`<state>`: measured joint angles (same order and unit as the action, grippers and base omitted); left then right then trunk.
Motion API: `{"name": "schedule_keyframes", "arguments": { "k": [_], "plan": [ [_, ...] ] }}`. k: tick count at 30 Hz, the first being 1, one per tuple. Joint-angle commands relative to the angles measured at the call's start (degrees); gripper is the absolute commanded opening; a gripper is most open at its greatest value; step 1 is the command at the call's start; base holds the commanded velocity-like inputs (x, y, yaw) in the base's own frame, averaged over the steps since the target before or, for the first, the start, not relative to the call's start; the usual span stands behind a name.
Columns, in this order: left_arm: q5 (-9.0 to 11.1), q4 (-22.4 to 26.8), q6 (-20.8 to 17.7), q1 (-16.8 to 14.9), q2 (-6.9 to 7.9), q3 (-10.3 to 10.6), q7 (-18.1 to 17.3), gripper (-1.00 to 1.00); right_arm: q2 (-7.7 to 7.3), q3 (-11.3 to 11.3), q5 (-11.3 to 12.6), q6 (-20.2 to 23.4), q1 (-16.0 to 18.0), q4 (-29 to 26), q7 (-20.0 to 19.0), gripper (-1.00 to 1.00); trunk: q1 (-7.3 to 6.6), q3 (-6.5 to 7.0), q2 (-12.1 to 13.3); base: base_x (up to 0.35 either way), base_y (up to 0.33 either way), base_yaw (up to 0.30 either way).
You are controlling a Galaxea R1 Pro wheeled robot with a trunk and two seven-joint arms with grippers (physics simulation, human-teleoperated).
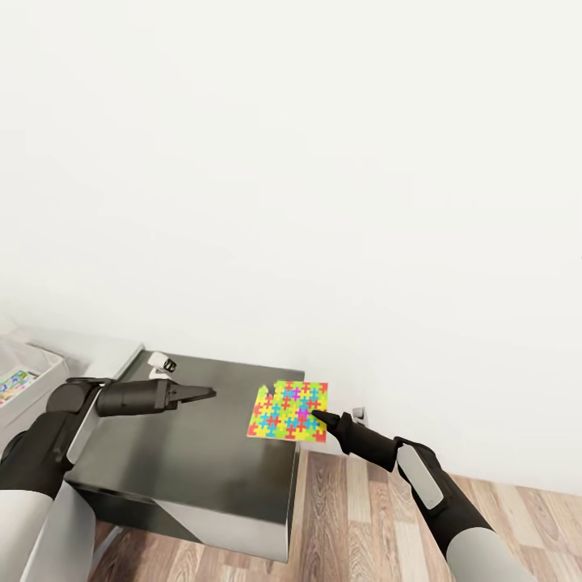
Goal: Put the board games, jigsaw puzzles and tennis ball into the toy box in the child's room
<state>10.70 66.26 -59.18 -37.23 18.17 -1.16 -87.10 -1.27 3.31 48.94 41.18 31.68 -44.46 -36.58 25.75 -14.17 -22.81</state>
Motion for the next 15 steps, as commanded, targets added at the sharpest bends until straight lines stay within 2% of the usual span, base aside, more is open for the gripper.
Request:
{"name": "schedule_keyframes", "arguments": {
  "k": [1, 10, 15],
  "plan": [
    [0.0, 0.0, -0.6, 0.0, 0.02, 0.0, -0.2, 1.00, -0.05, 0.1, 0.2, 0.2, 0.0, 0.0, 0.0, -1.00, 0.04, -0.01, -0.1, 0.000, 0.000, 0.000],
    [0.0, 0.0, -0.6, 0.0, 0.09, 0.0, -0.2, 1.00, -0.05, 0.1, 0.2, 0.2, 0.0, 0.0, 0.0, -1.00, 0.04, 0.85, -0.1, -0.002, 0.000, 0.000],
    [0.0, 0.0, -0.6, 0.0, 0.11, 0.0, -0.2, 1.00, -0.03, 0.1, 0.2, 0.2, 0.0, 0.0, 0.1, -1.00, 0.04, 1.33, -0.1, -0.189, 0.000, 0.000]
  ]
}}
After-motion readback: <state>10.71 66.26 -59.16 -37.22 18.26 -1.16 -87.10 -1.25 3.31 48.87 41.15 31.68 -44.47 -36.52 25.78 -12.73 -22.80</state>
